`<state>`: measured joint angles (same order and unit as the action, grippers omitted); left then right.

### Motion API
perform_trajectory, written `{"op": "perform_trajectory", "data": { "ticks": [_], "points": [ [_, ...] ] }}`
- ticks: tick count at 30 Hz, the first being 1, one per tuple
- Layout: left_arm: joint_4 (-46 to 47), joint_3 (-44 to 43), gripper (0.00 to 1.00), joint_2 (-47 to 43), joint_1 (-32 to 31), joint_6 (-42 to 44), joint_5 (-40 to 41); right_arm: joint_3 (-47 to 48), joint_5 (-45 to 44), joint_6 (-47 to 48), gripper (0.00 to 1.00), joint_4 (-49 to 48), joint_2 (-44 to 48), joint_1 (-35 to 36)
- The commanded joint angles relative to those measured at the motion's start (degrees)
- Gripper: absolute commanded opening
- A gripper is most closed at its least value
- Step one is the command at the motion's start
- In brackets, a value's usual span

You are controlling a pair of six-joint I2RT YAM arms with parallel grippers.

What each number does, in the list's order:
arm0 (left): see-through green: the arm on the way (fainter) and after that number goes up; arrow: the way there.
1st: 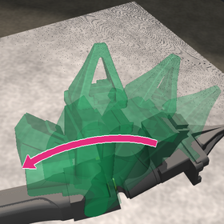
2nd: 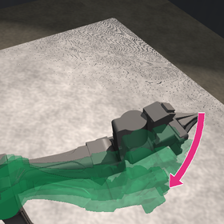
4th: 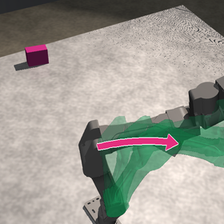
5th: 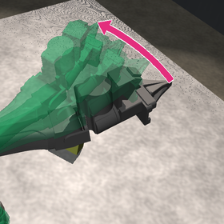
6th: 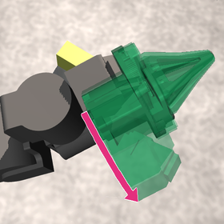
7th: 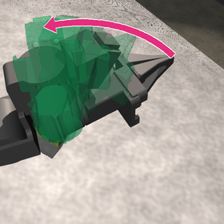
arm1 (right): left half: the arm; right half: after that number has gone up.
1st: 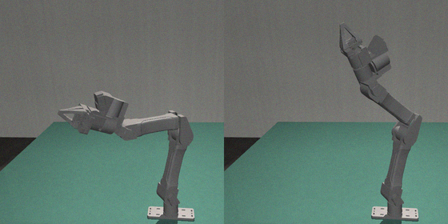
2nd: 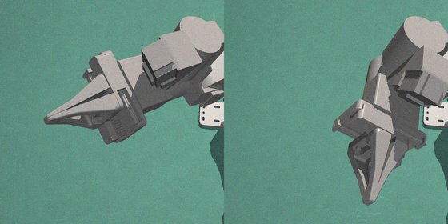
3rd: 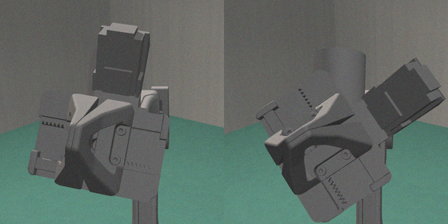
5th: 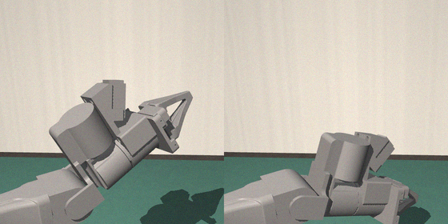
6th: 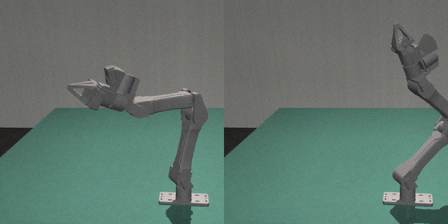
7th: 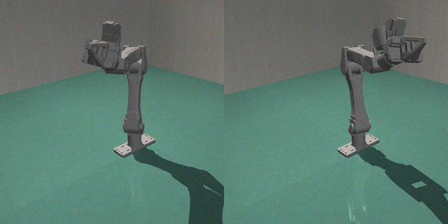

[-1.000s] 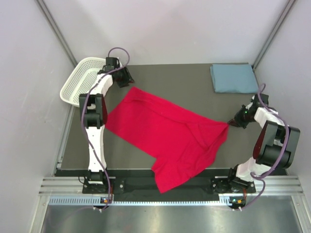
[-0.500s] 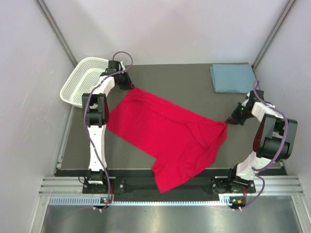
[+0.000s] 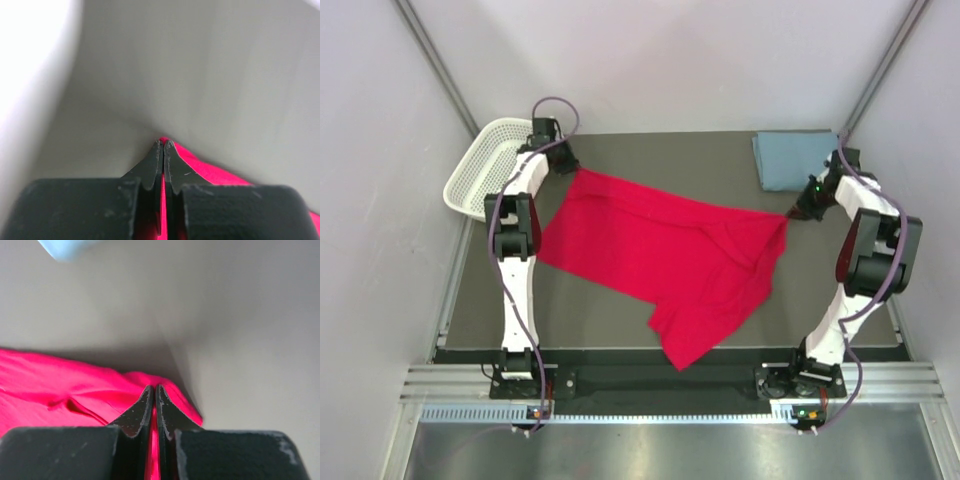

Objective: Fold and stack the t-shirts

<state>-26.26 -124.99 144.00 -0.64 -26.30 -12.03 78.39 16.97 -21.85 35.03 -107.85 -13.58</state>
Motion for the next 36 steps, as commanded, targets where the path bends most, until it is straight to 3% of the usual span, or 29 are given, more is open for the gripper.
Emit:
{"op": "perform_trajectory", "data": {
  "ticks": [1,2,3,4,5,8,10,13,16,19,24,31,36],
  "points": [
    [0.69,-8.50,0.04,1.71,2.23,-0.24,2.81,6.85,-1.77,1.89,0.00,1.70,-3.15,1.28],
    [-0.27,-10.17,0.24,2.07,2.05,-0.33,2.19,8.69,-1.77,2.07,0.01,2.41,-3.85,1.45],
    [-0.72,-10.19,0.35,1.72,1.96,-0.50,2.36,9.49,-1.85,2.42,0.04,3.02,-4.38,1.54],
    [-2.20,-10.01,0.42,1.02,1.79,-0.76,3.23,10.11,-2.55,3.03,0.07,3.99,-4.30,1.63],
    [-2.91,-9.23,0.49,-1.07,1.35,-0.68,4.64,11.07,-3.25,3.39,0.25,6.00,-4.03,1.72],
    [-4.67,-4.92,0.59,-6.60,0.91,-0.94,7.79,12.92,-7.73,5.84,0.47,11.88,-1.93,2.77],
    [-6.51,-0.64,0.60,-9.43,0.82,-1.12,9.91,13.28,-11.85,8.29,0.52,13.57,1.23,4.43],
    [-6.35,5.17,0.51,-14.70,0.82,-0.42,9.40,13.37,-14.50,10.41,0.57,15.33,5.45,9.35],
    [-4.24,17.01,0.42,-19.63,0.82,-0.59,4.06,11.88,-10.58,12.17,0.58,12.88,7.04,16.19],
    [-2.31,23.88,0.41,-23.41,-2.16,1.34,0.71,11.08,-5.82,12.79,0.55,9.36,4.77,20.87],
    [-2.30,28.74,0.41,-27.02,-4.28,2.31,-2.73,14.59,0.95,14.02,0.47,7.25,-2.78,23.86],
    [-4.50,33.48,0.42,-30.71,-6.12,2.31,-6.60,16.88,-0.62,16.48,0.49,5.40,-8.86,25.54],
    [-3.89,37.80,0.42,-33.70,-6.12,2.05,-7.22,18.90,-0.01,16.05,0.40,5.14,-11.93,25.97]
  ]
}}
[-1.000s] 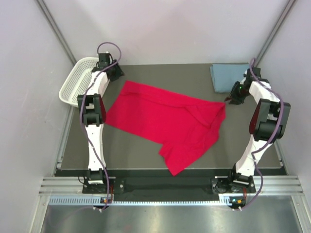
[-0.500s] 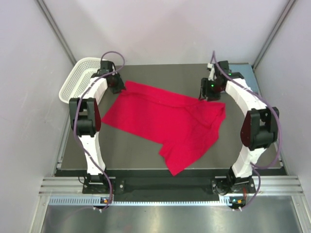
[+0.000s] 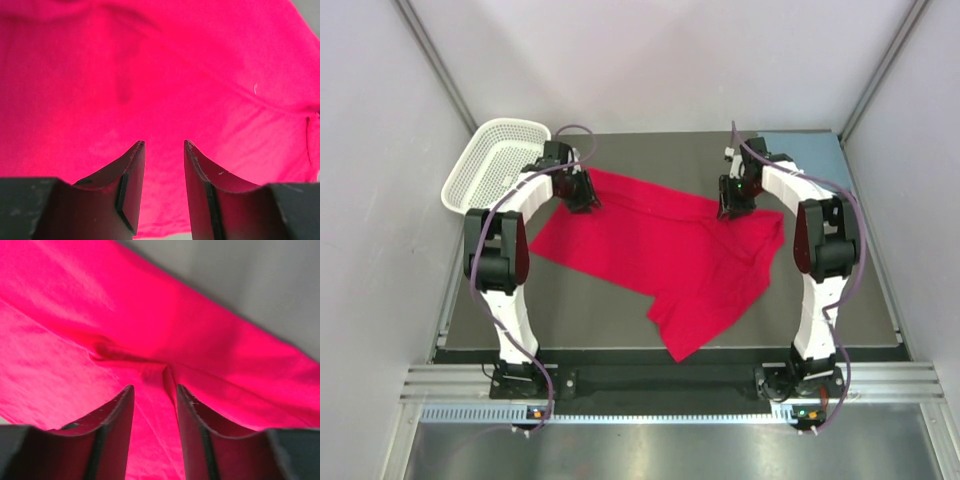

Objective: Fold and stack the t-shirts

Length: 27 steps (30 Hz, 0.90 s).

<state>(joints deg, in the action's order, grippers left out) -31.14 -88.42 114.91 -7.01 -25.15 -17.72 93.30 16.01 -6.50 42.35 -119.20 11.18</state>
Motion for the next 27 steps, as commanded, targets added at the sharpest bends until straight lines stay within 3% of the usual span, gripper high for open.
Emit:
{"op": "perform_trajectory", "data": {
  "ticks": [1,7,20,27],
  "points": [
    [0.81,2.02,0.42,-5.05,0.24,1.06,-1.53,4.17,1.13,0.53,0.38,-2.36,-0.86,1.65],
    [0.11,1.41,0.42,-5.14,0.24,1.68,-1.09,4.35,1.48,-0.18,0.32,-2.80,-2.35,2.27],
    [-0.51,0.18,0.42,-4.61,0.24,1.59,-1.80,3.38,-4.23,2.02,0.40,-2.01,-2.36,2.53],
    [-0.59,-0.08,0.42,-4.08,0.24,1.59,-1.97,3.91,-1.34,1.41,0.33,-2.18,-3.41,2.62]
  ]
}}
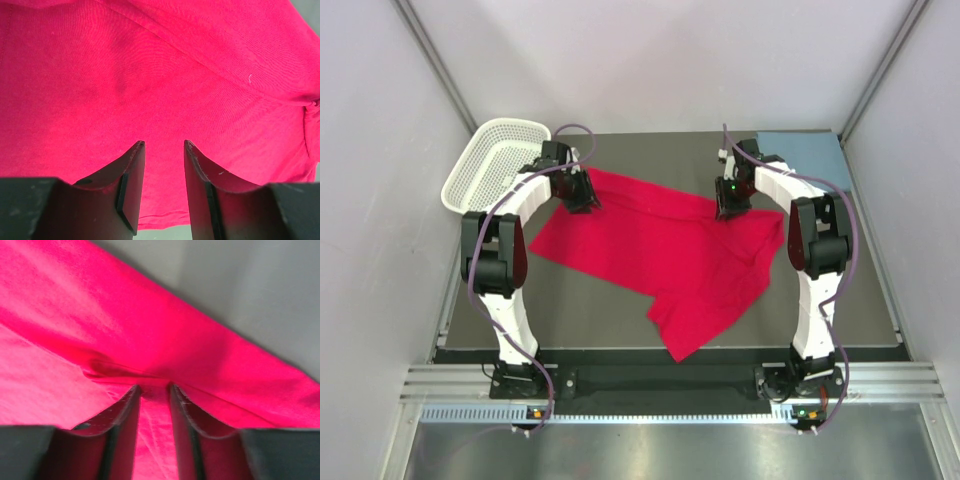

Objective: Fold and stack the t-shirts

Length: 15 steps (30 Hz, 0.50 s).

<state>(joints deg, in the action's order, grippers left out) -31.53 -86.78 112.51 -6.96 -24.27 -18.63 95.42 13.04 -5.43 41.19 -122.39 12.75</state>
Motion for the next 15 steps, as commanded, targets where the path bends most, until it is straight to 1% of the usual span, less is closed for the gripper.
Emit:
{"op": "perform_trajectory", "data": {
  "ticks": [1,4,5,7,10,13,15],
  "points": [
    [-0.20,-1.72,0.42,-1.77,0.19,0.80,-1.05,1.79,2.25,0.07,0.29,-1.02,-0.39,1.13],
    [-0.29,-1.81,0.42,-1.68,0.28,0.89,-0.97,1.79,3.92,-0.28,0.21,-1.20,-0.66,1.31],
    [-0.29,-1.81,0.42,-1.77,0.37,0.89,-0.97,1.79,4.27,-0.37,0.14,-1.29,-0.66,1.31],
    [-0.29,-1.90,0.42,-1.68,0.37,0.89,-0.97,1.79,4.98,-0.63,0.06,-1.29,0.04,1.31],
    [-0.64,-2.25,0.42,-1.59,0.72,0.98,-0.62,1.53,5.33,-1.42,0.04,-1.11,1.71,1.57],
    [-1.17,-2.78,0.42,-1.42,1.16,1.07,-0.53,1.79,4.36,-3.09,0.00,0.99,4.43,2.18],
    [-1.17,-2.95,0.42,-1.33,1.42,0.98,-0.44,2.05,4.36,-4.14,0.00,3.71,5.93,2.63]
  ]
}}
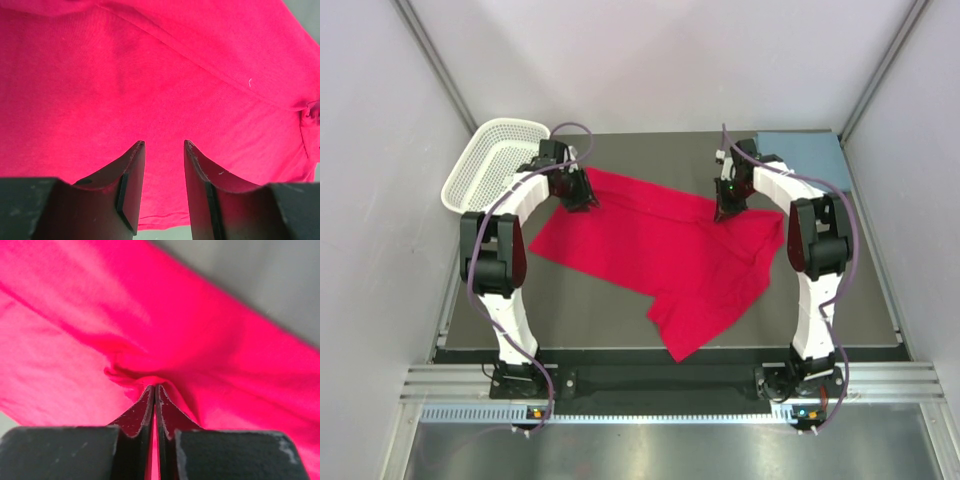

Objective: Fold and stack the t-shirts

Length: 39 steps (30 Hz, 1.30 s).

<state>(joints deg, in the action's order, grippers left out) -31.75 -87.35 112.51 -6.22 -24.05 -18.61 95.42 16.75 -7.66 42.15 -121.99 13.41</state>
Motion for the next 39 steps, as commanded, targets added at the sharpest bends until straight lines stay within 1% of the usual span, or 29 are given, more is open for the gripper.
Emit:
{"op": "perform_trajectory", "data": {
  "ticks": [1,6,8,9,10,11,12,13,15,16,17,18,19,20,21,22,24,25,26,27,28,30,32,35,37,38,39],
  "points": [
    [-0.95,-2.47,0.42,-1.15,0.68,0.68,-0.55,1.53,0.65,-2.27,0.00,3.37,6.06,2.58],
    [-1.12,-3.00,0.42,-0.62,0.94,0.59,-0.55,-3.47,1.61,-5.69,0.00,5.74,10.89,5.04],
    [-1.30,-3.18,0.42,-0.36,1.03,0.67,-0.46,-6.11,1.70,-6.57,0.00,6.62,12.91,7.67],
    [-1.39,-3.44,0.42,-0.27,1.12,0.67,-0.37,-7.16,3.18,-6.66,0.03,6.89,13.71,8.73],
    [-1.56,-3.61,0.42,0.08,1.12,0.67,0.06,-9.44,4.24,-6.93,0.12,7.24,14.50,10.83],
    [-1.65,-3.88,0.42,0.34,1.21,0.67,0.41,-10.59,5.21,-6.93,0.16,7.42,15.64,11.54],
    [-2.17,-4.66,0.42,1.04,1.21,0.67,0.50,-11.65,6.70,-7.19,0.16,7.94,16.26,12.07],
    [-2.53,-5.28,0.42,1.48,1.30,0.50,0.42,-13.83,7.32,-7.37,0.21,7.69,17.13,12.17],
    [-3.58,-7.47,0.43,2.88,1.30,0.41,0.07,-15.08,5.76,-6.85,0.34,7.42,19.68,11.73],
    [-4.63,-8.27,0.43,3.50,1.30,0.15,0.07,-15.35,4.01,-6.58,0.48,7.42,20.39,10.16],
    [-5.25,-8.97,0.43,3.94,1.30,-0.29,0.15,-15.70,2.42,-6.93,0.50,6.72,21.61,8.84],
    [-5.60,-10.02,0.43,4.73,1.30,-0.47,0.07,-16.13,2.06,-7.45,0.52,6.28,22.06,7.17],
    [-5.87,-10.47,0.43,5.09,1.30,-0.73,-0.11,-17.53,2.06,-8.24,0.52,5.75,22.58,3.24],
    [-5.96,-10.82,0.44,5.35,1.30,-1.34,-0.28,-18.59,1.88,-10.07,0.53,4.01,23.98,1.38],
    [-5.78,-11.43,0.45,5.87,1.30,-1.69,-0.63,-21.38,1.10,-11.05,0.52,2.34,24.87,-0.38],
    [-5.00,-11.61,0.45,6.23,1.38,-2.13,-1.07,-22.80,0.65,-11.93,0.50,0.93,25.75,-3.62],
    [-4.38,-12.40,0.45,7.28,1.82,-3.71,-2.92,-25.70,0.65,-14.74,0.50,-4.52,27.95,-6.63],
    [-4.20,-12.84,0.45,7.72,1.91,-4.24,-3.36,-28.16,0.74,-15.88,0.49,-6.10,28.39,-9.51],
    [-4.20,-13.28,0.46,8.16,2.00,-4.94,-3.71,-29.22,1.52,-18.42,0.49,-8.38,28.74,-11.19],
    [-4.20,-14.15,0.45,8.95,2.17,-5.12,-4.15,-30.28,3.53,-19.75,0.49,-12.93,28.83,-12.69],
    [-4.20,-14.51,0.45,9.22,2.18,-5.13,-4.33,-32.20,3.98,-21.24,0.49,-15.32,29.09,-15.93],
    [-4.29,-14.69,0.45,9.66,2.18,-5.21,-5.20,-32.75,5.30,-24.06,0.50,-19.01,28.48,-19.71],
    [-4.38,-14.34,0.45,9.75,2.18,-5.82,-5.91,-32.05,5.83,-25.12,0.50,-19.39,26.99,-21.84],
    [-2.88,-11.36,0.45,8.96,1.30,-7.05,-9.42,-30.29,7.24,-25.91,0.53,-19.30,24.88,-24.92],
    [-1.57,-9.60,0.48,8.17,-1.42,-6.89,-12.22,-28.89,8.56,-25.30,0.53,-18.34,24.09,-25.27],
    [-1.48,-9.33,0.51,7.99,-4.30,-6.01,-12.50,-28.80,8.91,-24.25,0.53,-17.38,23.91,-25.19],
    [-1.48,-9.15,0.52,7.47,-5.89,-5.48,-12.50,-28.80,9.43,-23.81,0.53,-17.11,24.00,-25.01]
  ]
}}
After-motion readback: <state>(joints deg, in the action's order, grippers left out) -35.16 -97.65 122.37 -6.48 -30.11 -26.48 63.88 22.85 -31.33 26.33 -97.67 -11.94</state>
